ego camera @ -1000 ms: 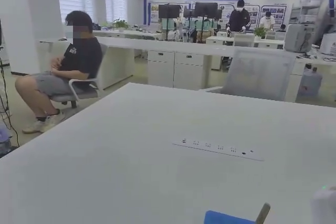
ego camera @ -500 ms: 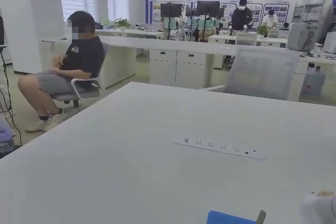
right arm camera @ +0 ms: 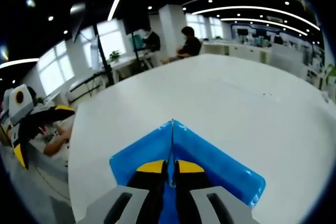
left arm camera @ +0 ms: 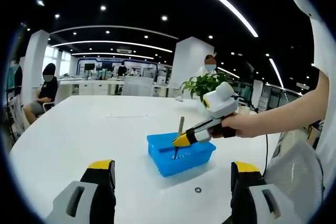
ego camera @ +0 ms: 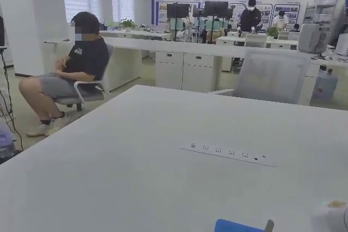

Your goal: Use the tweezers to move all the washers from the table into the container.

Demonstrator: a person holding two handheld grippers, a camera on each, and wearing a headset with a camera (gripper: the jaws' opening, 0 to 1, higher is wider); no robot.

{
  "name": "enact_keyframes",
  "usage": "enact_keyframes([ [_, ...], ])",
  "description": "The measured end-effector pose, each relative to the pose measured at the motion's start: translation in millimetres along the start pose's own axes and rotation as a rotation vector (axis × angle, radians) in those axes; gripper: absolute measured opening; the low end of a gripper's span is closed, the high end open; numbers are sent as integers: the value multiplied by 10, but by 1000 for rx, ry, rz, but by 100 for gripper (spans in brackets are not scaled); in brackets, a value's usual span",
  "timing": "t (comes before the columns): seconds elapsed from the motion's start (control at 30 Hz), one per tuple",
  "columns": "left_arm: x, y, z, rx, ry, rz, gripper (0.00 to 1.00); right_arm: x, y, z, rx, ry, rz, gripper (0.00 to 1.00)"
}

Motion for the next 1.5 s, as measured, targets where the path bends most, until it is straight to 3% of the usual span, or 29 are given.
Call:
enact_keyframes([
  [0.4,4,5,-4,1,0,-2,93,-85,184,-205,89,-37,-3,4],
  [0.67,8,3,3,-4,-2,1,93,-238,361,-383,164,-90,-14,4],
  [0.87,8,2,6,-7,-4,2,93,-393,502,-401,186,-117,-45,4],
  [1.13,13,3,13,-11,-4,6,93,-685,596,-251,173,-162,-127,4],
  [1.5,19,7,25,-19,-10,11,92,-801,499,318,70,-244,-151,4],
])
Point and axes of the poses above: the centre of the closed fingertips' face, and the gripper's own axes: y roughly backward along the fingers, x roughly to its right, z roughly out of its underside, the point moved 2 cm from there along y, roughly backward along the fingers, and after that the axes turned 12 degrees about x, right-handed, at the moved point
